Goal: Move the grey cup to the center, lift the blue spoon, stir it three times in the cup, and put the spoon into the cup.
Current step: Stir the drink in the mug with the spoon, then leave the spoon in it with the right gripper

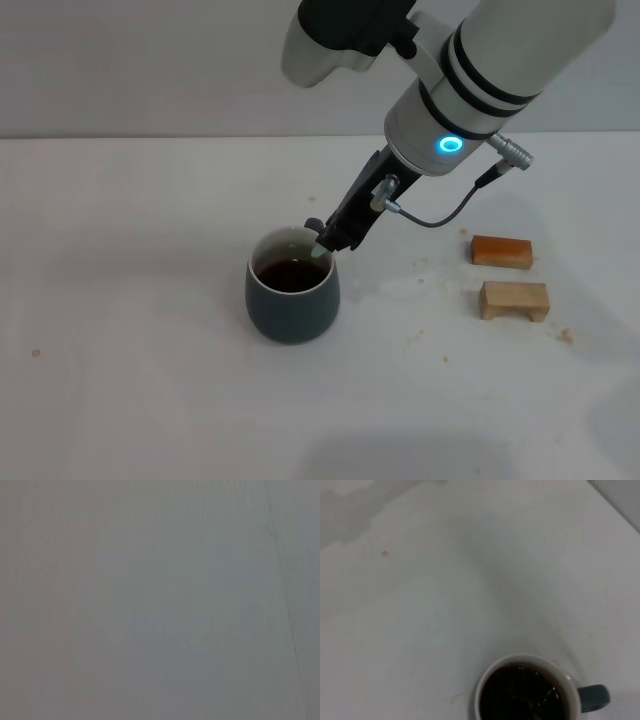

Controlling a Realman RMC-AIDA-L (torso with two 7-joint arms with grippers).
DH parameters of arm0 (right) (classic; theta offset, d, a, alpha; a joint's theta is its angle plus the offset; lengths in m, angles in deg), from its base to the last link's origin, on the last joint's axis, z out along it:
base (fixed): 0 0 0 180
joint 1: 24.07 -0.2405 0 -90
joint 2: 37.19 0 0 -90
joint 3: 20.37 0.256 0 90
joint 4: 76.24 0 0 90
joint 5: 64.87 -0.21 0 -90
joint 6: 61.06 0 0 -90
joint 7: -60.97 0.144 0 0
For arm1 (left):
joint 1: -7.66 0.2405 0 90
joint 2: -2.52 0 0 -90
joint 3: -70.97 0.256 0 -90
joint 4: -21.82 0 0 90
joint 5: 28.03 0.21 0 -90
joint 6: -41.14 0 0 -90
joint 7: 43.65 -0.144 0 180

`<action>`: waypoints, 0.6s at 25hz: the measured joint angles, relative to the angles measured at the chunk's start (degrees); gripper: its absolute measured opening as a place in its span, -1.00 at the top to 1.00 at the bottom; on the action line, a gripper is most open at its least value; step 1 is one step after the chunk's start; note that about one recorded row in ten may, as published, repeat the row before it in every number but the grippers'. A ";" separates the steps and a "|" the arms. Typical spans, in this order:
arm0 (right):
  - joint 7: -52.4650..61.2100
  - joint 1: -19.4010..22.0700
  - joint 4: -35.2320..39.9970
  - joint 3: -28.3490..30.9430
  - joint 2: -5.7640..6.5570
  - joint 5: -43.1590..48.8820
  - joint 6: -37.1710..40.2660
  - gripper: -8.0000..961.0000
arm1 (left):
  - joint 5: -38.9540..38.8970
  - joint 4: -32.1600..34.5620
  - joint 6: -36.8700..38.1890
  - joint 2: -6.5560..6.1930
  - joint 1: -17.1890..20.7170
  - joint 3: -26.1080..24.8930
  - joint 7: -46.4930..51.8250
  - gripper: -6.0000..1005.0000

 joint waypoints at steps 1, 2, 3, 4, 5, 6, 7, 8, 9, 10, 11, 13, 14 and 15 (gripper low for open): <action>-0.08 -0.06 -0.14 0.00 0.00 -0.19 -0.32 0.65 | 0.00 0.00 0.00 0.00 -0.01 0.00 0.00 0.99; -0.16 -0.11 -0.43 -0.01 0.00 -0.73 -0.53 0.65 | 0.00 -0.07 0.00 0.00 -0.03 0.00 0.00 0.99; -0.16 -0.11 -0.43 -0.01 0.00 -0.73 -0.53 0.65 | 0.00 -0.07 0.00 0.00 -0.03 0.00 0.00 0.99; -0.36 -0.06 -0.60 0.20 0.00 -1.39 -0.07 0.65 | 0.00 -0.07 0.00 0.00 -0.02 0.01 -0.01 0.99; -0.36 -0.06 -0.60 0.20 0.00 -1.39 -0.07 0.65 | 0.00 -0.08 0.00 0.00 -0.03 0.03 -0.02 0.99; -0.49 -0.02 -0.61 0.39 0.00 -1.55 0.36 0.65 | 0.00 -0.08 0.00 0.00 -0.02 0.04 -0.04 0.99; -0.67 0.09 -0.64 0.64 0.00 -1.63 1.42 0.65 | 0.00 -0.09 0.00 0.03 -0.03 0.07 -0.06 0.99; -0.67 0.09 -0.64 0.64 0.00 -1.63 1.42 0.65 | 0.00 -0.09 0.00 0.03 -0.03 0.07 -0.06 0.99; -0.69 0.10 -0.48 0.62 0.00 -1.37 2.75 0.65 | 0.00 -0.11 0.00 0.05 -0.04 0.08 -0.06 0.99; -0.69 0.10 -0.48 0.62 0.00 -1.37 2.75 0.65 | 0.00 -0.11 0.00 0.07 -0.04 0.08 -0.07 0.99; -0.68 0.04 -0.37 0.56 0.00 -0.88 3.17 0.65 | 0.00 -0.11 0.00 0.07 -0.05 0.09 -0.07 0.99; -0.43 -0.13 -0.24 0.54 0.00 1.12 3.47 0.65 | 0.00 0.01 0.00 0.09 -0.10 0.09 -0.09 0.99; -0.34 -0.15 -0.23 0.58 0.01 1.49 3.12 0.65 | 0.00 0.06 0.00 0.09 -0.14 0.09 -0.09 0.99; -0.26 -0.15 -0.27 0.58 0.00 1.59 2.54 0.65 | 0.00 0.12 0.00 0.09 -0.18 0.10 -0.09 0.99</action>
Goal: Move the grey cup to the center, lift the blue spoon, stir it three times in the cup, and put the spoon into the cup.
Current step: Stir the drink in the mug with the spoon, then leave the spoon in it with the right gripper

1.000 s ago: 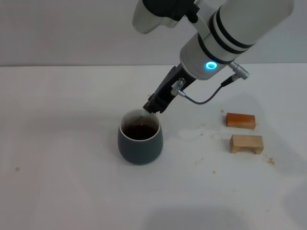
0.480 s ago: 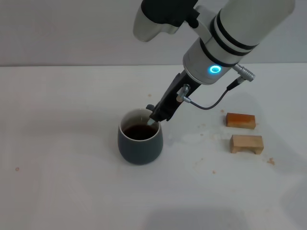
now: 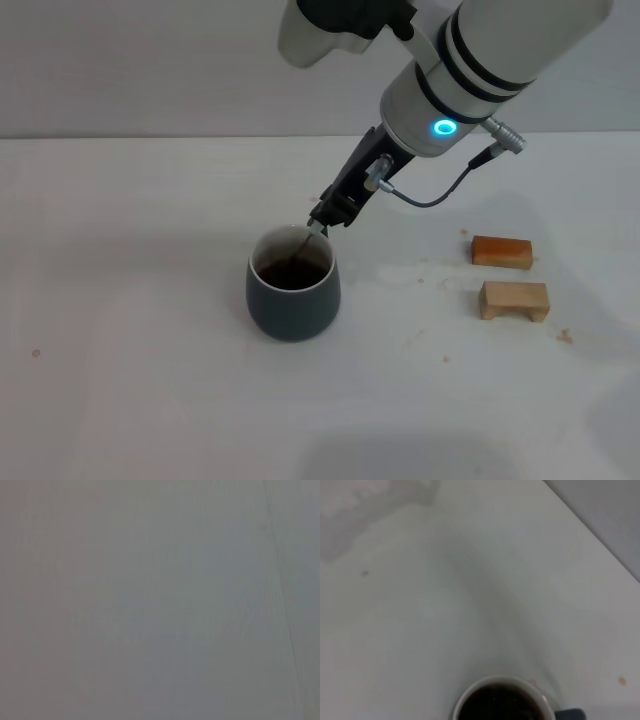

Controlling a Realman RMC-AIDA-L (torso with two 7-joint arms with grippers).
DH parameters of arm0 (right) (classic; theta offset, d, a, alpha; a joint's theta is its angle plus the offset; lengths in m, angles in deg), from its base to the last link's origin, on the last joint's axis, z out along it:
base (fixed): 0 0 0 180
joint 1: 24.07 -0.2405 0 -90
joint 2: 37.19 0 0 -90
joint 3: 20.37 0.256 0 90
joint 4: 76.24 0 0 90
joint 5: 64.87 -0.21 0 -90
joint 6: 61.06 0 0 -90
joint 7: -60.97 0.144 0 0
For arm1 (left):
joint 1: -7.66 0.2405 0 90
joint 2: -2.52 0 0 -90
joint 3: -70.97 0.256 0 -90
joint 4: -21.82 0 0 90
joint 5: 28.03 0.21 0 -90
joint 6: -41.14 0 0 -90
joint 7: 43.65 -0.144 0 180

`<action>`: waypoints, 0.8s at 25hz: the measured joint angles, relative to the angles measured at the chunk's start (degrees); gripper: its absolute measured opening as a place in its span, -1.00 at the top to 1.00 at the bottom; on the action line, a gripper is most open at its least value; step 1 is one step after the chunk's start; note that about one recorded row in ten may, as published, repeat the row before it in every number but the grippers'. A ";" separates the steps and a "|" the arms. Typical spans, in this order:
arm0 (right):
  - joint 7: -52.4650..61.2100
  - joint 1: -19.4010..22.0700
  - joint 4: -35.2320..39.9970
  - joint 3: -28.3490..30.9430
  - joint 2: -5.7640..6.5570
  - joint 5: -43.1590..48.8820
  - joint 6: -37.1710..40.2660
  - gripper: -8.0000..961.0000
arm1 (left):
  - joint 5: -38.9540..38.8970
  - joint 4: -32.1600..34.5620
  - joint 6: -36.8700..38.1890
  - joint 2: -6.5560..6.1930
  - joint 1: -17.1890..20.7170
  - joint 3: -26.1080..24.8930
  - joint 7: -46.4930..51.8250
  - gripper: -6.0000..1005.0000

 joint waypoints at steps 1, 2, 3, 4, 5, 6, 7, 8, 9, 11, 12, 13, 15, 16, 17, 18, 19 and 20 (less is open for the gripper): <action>0.00 0.00 0.00 0.00 0.00 0.00 0.00 0.65 | 0.00 0.05 0.00 0.00 -0.05 0.00 0.00 0.99; 0.10 0.01 -0.33 0.00 0.01 0.04 -1.37 0.65 | 0.00 0.04 0.00 0.00 -0.06 -0.02 0.00 0.99; 0.10 0.01 -0.33 0.00 0.01 0.04 -1.37 0.65 | 0.00 0.04 0.00 0.00 -0.06 -0.02 0.00 0.99; 0.09 0.17 -0.89 -0.11 0.01 0.02 -2.79 0.65 | 0.00 -0.01 0.00 0.00 -0.04 -0.04 0.00 0.99; 0.09 0.17 -0.89 -0.11 0.01 0.02 -2.79 0.65 | 0.00 -0.01 0.00 0.00 -0.04 -0.04 0.00 0.99; 0.09 0.27 -1.16 -0.17 0.01 -0.10 -3.40 0.66 | 0.00 -0.10 0.00 0.00 0.00 -0.03 0.00 0.99; -0.08 0.42 -1.53 -0.34 0.00 -1.21 -4.05 0.66 | 0.00 -0.22 0.00 0.00 0.07 0.00 0.00 0.99; -0.08 0.42 -1.53 -0.34 0.00 -1.21 -4.05 0.66 | 0.00 -0.22 0.00 0.00 0.07 0.00 0.00 0.99; -0.34 0.40 -1.62 -0.43 -0.01 -2.97 -4.20 0.66 | 0.00 -0.32 0.00 0.00 0.15 0.01 0.00 0.99; -0.49 0.34 -1.63 -0.44 0.00 -3.71 -4.19 0.66 | 0.00 -0.35 0.01 0.00 0.21 0.01 -0.01 0.99; -0.69 0.09 -1.64 -0.45 -0.01 -4.57 -3.90 0.66 | 0.00 -0.40 0.17 0.04 0.26 0.04 0.00 0.99; -0.69 0.09 -1.64 -0.45 -0.01 -4.57 -3.90 0.66 | 0.00 -0.40 0.17 0.04 0.26 0.04 0.00 0.99; -0.86 -0.11 -1.64 -0.43 -0.06 -5.15 -2.99 0.66 | 0.00 -0.43 0.42 0.07 0.33 0.08 0.00 0.99; -0.88 -0.18 -1.58 -0.42 -0.08 -5.17 -2.20 0.66 | 0.00 -0.44 0.50 0.07 0.36 0.08 0.00 0.99; -0.84 -0.29 -1.33 -0.42 -0.09 -4.31 -0.54 0.66 | 0.00 -0.45 0.60 0.08 0.38 0.09 -0.01 0.99; -0.84 -0.29 -1.33 -0.42 -0.09 -4.31 -0.54 0.66 | 0.00 -0.45 0.60 0.08 0.38 0.09 -0.01 0.99; -0.52 -0.34 -1.14 -0.37 -0.09 -2.33 0.47 0.66 | -0.01 -0.45 0.62 0.09 0.39 0.09 0.00 0.99; -0.52 -0.34 -1.14 -0.37 -0.09 -2.33 0.47 0.66 | -0.04 -0.41 0.65 0.09 0.39 0.10 0.00 0.99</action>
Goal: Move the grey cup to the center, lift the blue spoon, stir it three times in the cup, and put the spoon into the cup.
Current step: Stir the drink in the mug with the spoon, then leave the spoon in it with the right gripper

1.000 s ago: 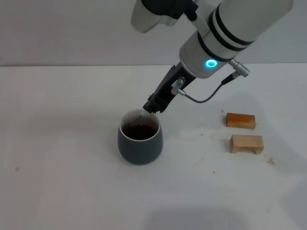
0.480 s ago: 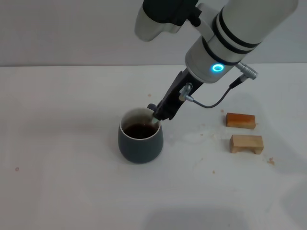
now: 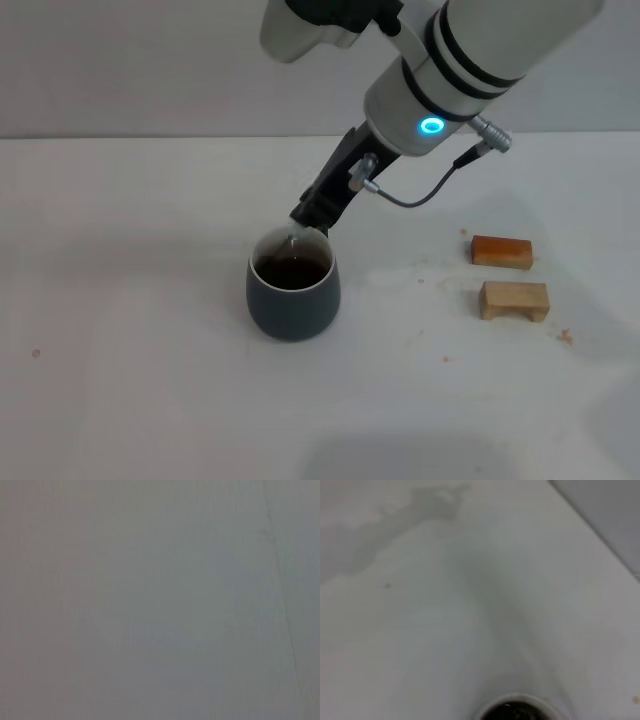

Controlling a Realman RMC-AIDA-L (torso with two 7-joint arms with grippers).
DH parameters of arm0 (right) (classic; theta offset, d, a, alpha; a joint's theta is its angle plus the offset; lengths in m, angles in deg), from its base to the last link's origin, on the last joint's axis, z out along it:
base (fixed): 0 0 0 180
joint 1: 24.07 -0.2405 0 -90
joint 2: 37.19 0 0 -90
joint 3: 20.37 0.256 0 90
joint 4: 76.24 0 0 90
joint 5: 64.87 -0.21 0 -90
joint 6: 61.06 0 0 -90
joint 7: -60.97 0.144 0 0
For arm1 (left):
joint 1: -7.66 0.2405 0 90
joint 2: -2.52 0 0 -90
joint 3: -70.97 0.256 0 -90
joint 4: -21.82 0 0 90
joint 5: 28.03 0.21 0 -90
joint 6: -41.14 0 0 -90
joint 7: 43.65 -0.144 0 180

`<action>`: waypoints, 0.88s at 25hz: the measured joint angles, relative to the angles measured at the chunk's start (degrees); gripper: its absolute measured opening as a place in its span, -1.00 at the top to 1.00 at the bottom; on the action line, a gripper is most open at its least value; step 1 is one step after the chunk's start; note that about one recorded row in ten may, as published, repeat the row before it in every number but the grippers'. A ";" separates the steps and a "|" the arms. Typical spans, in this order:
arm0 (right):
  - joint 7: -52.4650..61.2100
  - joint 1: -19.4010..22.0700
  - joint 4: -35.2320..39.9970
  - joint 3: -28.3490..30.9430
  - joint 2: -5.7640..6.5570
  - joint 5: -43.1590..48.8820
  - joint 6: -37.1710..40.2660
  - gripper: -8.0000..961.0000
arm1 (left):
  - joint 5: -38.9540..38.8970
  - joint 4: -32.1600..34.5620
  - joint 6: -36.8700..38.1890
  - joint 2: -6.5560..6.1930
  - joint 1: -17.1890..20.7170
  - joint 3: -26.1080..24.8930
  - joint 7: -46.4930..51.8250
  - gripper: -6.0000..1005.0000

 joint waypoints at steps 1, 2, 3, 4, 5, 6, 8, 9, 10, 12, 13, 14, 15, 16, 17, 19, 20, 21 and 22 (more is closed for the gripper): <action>0.17 -0.01 0.05 0.02 0.00 1.25 0.23 0.66 | 0.00 0.02 0.01 0.00 0.00 0.00 0.00 0.99; 0.33 -0.01 0.07 0.03 0.00 2.94 0.07 0.66 | -0.02 0.15 0.03 0.00 0.00 0.04 0.00 0.99; 0.33 -0.01 0.07 0.03 0.00 2.94 0.07 0.66 | -0.02 0.15 0.03 0.00 0.00 0.04 0.00 0.99; 0.45 0.14 -0.16 0.03 0.00 3.54 -1.13 0.66 | -0.02 0.19 0.04 0.00 0.00 0.06 0.00 0.99; 0.45 0.14 -0.16 0.03 0.00 3.54 -1.13 0.66 | -0.03 0.21 0.04 0.00 0.00 0.07 0.00 0.99; 0.47 0.31 -0.43 0.03 0.00 3.55 -2.16 0.66 | -0.04 0.23 0.05 0.00 0.00 0.07 0.00 0.99; 0.40 0.74 -1.08 -0.02 0.00 2.97 -4.08 0.66 | -0.05 0.26 0.05 0.00 0.00 0.08 0.00 0.99; 0.20 1.01 -1.45 -0.04 0.00 2.29 -4.93 0.66 | -0.06 0.26 0.05 0.00 0.00 0.08 0.00 0.99; -0.02 1.25 -1.84 -0.06 0.00 1.34 -5.60 0.66 | -0.06 0.27 0.05 0.00 0.00 0.08 0.00 0.99; -0.71 1.93 -2.60 -0.13 0.00 -2.17 -6.59 0.66 | -0.07 0.29 0.05 0.00 0.00 0.08 0.00 0.99; -0.71 1.93 -2.60 -0.13 0.00 -2.17 -6.59 0.67 | -0.07 0.31 0.05 0.00 0.00 0.08 0.00 0.99; -1.06 2.48 -3.24 -0.16 -0.01 -3.01 -6.36 0.68 | -0.06 0.34 0.05 0.00 0.00 0.08 0.00 0.99; -1.32 3.20 -4.14 -0.18 -0.04 -3.50 -5.81 0.69 | -0.07 0.37 0.05 0.00 0.01 0.08 0.00 0.99; -1.54 4.10 -5.34 -0.43 -0.10 -3.51 -4.82 0.70 | -0.07 0.38 0.06 0.00 0.01 0.08 0.01 0.99; -1.66 5.98 -7.65 -2.11 -0.14 -3.11 -2.62 0.71 | -0.06 0.40 0.06 0.00 0.09 0.08 0.02 0.99; -1.61 6.82 -8.82 -3.96 -0.13 -2.59 -1.76 0.72 | -0.06 0.40 0.06 0.00 0.09 0.08 0.02 0.99; -1.61 6.82 -8.82 -3.96 -0.13 -2.59 -1.76 0.72 | -0.07 0.38 0.07 0.00 0.29 0.08 0.05 0.99; -1.54 6.94 -8.95 -4.58 -0.13 -2.34 -1.62 0.72 | -0.07 0.38 0.07 0.00 0.29 0.08 0.05 0.99; -1.48 7.06 -8.93 -5.68 -0.15 -1.86 -1.40 0.72 | -0.06 0.22 0.23 0.00 0.56 0.08 0.08 0.99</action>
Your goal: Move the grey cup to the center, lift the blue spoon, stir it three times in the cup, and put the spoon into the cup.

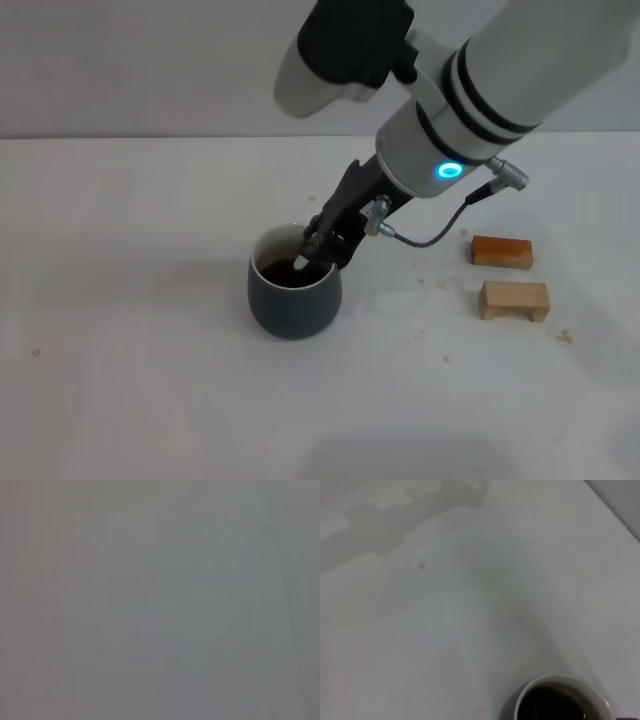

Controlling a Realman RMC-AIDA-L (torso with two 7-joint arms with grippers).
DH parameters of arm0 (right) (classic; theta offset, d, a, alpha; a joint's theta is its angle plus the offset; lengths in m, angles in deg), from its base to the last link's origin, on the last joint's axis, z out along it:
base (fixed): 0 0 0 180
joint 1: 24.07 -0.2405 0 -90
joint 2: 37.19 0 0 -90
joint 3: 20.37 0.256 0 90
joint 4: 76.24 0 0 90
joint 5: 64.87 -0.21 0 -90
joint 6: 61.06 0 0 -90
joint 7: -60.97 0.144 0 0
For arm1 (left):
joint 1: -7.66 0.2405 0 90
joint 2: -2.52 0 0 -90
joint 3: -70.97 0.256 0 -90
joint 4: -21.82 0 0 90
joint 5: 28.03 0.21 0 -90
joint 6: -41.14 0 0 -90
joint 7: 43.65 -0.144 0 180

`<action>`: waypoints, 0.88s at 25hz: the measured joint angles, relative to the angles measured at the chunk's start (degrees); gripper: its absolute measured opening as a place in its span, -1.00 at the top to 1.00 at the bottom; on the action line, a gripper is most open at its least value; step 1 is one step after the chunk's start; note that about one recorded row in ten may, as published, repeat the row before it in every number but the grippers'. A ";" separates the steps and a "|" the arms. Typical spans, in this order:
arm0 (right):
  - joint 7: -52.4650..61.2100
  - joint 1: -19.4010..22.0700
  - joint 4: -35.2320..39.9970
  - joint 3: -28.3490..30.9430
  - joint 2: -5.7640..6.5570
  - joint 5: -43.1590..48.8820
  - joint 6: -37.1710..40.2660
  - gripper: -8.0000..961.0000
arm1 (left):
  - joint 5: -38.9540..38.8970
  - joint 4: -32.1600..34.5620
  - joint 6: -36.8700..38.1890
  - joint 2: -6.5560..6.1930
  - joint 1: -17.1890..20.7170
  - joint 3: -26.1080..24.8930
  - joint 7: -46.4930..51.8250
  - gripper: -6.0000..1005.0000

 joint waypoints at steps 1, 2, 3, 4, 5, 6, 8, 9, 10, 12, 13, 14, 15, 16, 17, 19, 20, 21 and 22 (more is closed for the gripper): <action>0.00 0.00 0.00 0.00 0.00 0.00 0.00 0.72 | 0.00 0.00 0.00 0.00 0.00 0.00 0.00 0.99; 0.12 0.08 0.13 -1.20 -0.04 0.70 0.43 0.72 | 0.01 0.01 0.70 -0.01 0.17 0.00 0.02 0.99; 0.12 0.08 0.13 -1.20 -0.04 0.70 0.43 0.72 | 0.01 0.06 0.78 -0.01 0.18 0.00 0.02 0.99; 0.30 0.20 -0.04 -1.71 -0.06 1.02 0.89 0.73 | 0.01 0.06 0.78 -0.01 0.18 0.00 0.02 0.99; 0.36 0.55 -0.74 -2.58 -0.10 1.33 1.57 0.73 | 0.01 0.16 0.95 -0.07 0.23 0.00 0.02 0.99; 0.36 0.55 -0.74 -2.58 -0.10 1.33 1.57 0.68 | 0.01 0.16 0.95 -0.07 0.23 0.00 0.02 0.99; 0.61 0.94 -1.52 -2.84 -0.11 1.63 1.91 0.58 | 0.01 0.11 1.02 -0.08 0.28 0.00 0.02 0.99; 0.75 1.07 -1.78 -2.88 -0.10 1.84 2.12 0.53 | 0.01 0.11 1.02 -0.08 0.28 0.00 0.02 0.99; 0.75 1.50 -2.11 -2.92 -0.06 2.21 3.13 0.48 | 0.01 -0.02 1.03 -0.10 0.32 0.00 0.02 0.99; 0.50 2.49 -3.02 -2.89 -0.05 2.56 5.17 0.38 | 0.01 -0.03 1.00 -0.10 0.32 0.00 0.02 0.99; 0.50 2.49 -3.02 -2.89 -0.05 2.56 5.17 0.33 | 0.01 -0.03 0.95 -0.10 0.32 0.00 0.02 0.99; 0.26 3.38 -3.86 -2.77 -0.03 2.87 6.67 0.28 | 0.01 -0.03 0.87 -0.10 0.32 0.01 0.02 0.99; -0.44 5.47 -6.37 -2.70 0.00 4.37 10.45 0.25 | 0.01 -0.03 0.85 -0.10 0.30 0.04 0.02 0.99; -0.44 5.47 -6.37 -2.70 0.00 4.37 10.45 0.22 | 0.01 -0.01 0.84 -0.09 0.24 0.06 0.02 0.99; -0.92 9.00 -10.85 -2.89 -0.09 7.91 16.27 0.19 | 0.00 0.04 0.83 -0.09 0.17 0.06 0.02 0.99; -1.12 11.30 -13.34 -3.12 -0.19 9.90 19.68 0.14 | 0.00 0.04 0.83 -0.09 0.17 0.06 0.02 0.99; -1.78 16.66 -17.99 -3.71 -0.27 12.74 27.03 0.14 | 0.05 0.10 0.83 -0.09 0.04 0.08 0.02 0.99; -1.78 16.66 -17.99 -3.71 -0.27 12.74 27.03 0.14 | 0.05 0.10 0.83 -0.09 0.04 0.08 0.02 0.99; -2.30 19.67 -19.87 -4.02 -0.28 13.49 30.71 0.14 | 0.11 0.83 0.76 -0.12 -0.48 0.09 0.00 0.99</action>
